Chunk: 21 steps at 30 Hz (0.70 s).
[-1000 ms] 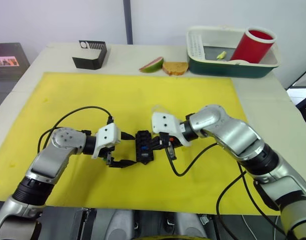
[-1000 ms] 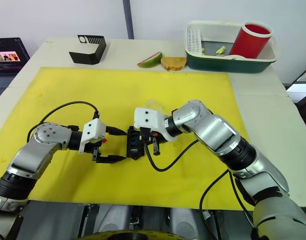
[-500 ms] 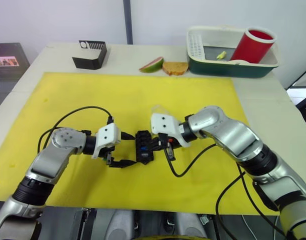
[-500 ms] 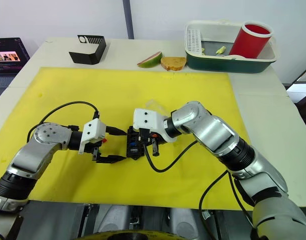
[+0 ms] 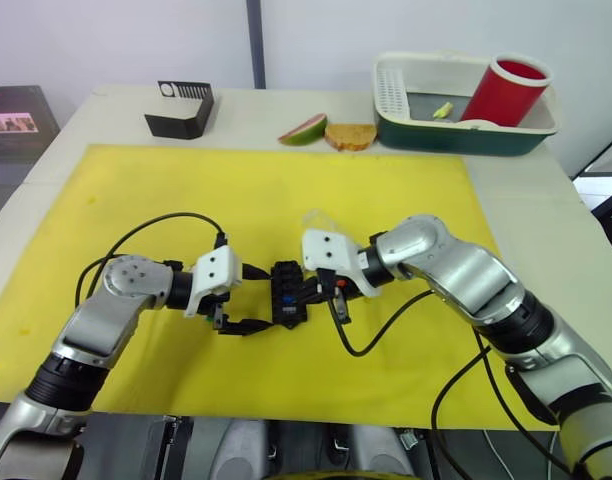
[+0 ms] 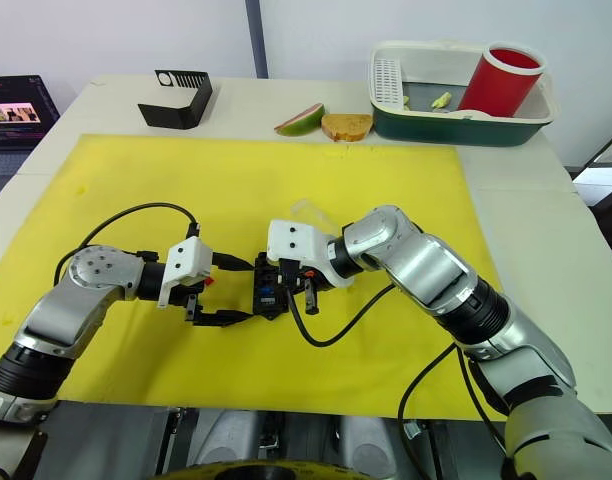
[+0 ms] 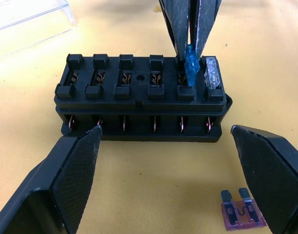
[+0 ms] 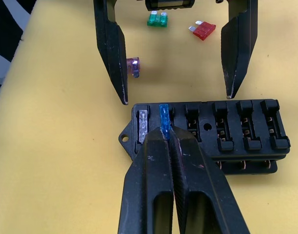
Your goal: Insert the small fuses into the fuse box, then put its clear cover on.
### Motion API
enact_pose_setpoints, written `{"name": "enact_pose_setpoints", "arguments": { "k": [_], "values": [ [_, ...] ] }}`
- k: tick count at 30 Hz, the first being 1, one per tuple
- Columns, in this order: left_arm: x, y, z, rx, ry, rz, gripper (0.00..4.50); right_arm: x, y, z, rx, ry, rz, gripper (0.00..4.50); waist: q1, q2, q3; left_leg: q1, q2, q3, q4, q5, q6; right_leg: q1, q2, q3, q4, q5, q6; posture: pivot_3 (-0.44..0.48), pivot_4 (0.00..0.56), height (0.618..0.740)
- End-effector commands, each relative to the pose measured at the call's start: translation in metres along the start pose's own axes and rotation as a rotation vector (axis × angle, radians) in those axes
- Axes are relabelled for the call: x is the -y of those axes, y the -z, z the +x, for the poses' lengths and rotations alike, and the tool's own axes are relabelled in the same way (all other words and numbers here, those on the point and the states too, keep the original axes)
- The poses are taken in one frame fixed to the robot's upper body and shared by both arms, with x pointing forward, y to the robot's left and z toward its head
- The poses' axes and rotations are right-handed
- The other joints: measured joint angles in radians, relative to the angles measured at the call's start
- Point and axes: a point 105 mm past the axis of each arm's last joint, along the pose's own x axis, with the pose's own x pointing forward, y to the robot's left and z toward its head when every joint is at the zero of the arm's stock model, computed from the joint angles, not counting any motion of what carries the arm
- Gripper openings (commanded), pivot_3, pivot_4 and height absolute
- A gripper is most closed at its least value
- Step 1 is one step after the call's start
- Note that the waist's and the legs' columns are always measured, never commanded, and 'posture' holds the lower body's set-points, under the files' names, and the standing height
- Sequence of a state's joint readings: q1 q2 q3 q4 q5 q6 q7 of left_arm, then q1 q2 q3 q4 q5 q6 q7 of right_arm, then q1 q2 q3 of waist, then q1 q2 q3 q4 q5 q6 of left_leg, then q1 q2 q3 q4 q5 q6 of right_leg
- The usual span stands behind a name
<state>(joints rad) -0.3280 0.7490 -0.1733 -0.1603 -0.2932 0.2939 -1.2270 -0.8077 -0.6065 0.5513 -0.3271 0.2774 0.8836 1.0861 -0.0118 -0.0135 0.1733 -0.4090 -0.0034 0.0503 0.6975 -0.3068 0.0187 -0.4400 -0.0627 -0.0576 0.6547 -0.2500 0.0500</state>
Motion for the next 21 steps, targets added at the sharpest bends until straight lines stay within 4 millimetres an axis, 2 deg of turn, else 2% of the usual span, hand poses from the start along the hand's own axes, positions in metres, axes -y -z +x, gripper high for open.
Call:
{"name": "enact_pose_setpoints", "arguments": {
  "k": [1, 9, 21],
  "values": [
    [-0.0003, -0.0094, -0.0001, 0.017, -0.002, 0.046, 4.46, 0.0003, -0.0039, 0.0010, 0.005, 0.007, -0.029, 0.00, 0.000, 0.000, 0.000, 0.000, 0.000, 0.000, 0.000, 0.000, 0.000, 0.000, 0.000, 0.000, 0.000, 0.000, 0.000, 0.000, 0.150, 0.740],
    [0.0009, -0.0094, 0.0010, 0.020, -0.001, 0.043, 4.46, 0.0010, -0.0009, 0.0023, -0.008, 0.010, -0.027, 0.00, -0.001, 0.000, 0.000, 0.000, 0.000, 0.000, 0.000, 0.000, 0.000, 0.000, 0.000, 0.000, 0.000, 0.000, 0.000, 0.000, 0.150, 0.740],
    [0.0025, -0.0067, 0.0023, 0.009, 0.004, 0.050, 4.46, 0.0029, -0.0098, -0.0038, 0.011, 0.020, -0.012, 0.00, 0.000, 0.000, 0.000, 0.000, 0.000, 0.000, 0.000, 0.000, 0.000, 0.000, 0.000, 0.000, 0.000, 0.000, 0.000, 0.000, 0.150, 0.740]
  ]
}}
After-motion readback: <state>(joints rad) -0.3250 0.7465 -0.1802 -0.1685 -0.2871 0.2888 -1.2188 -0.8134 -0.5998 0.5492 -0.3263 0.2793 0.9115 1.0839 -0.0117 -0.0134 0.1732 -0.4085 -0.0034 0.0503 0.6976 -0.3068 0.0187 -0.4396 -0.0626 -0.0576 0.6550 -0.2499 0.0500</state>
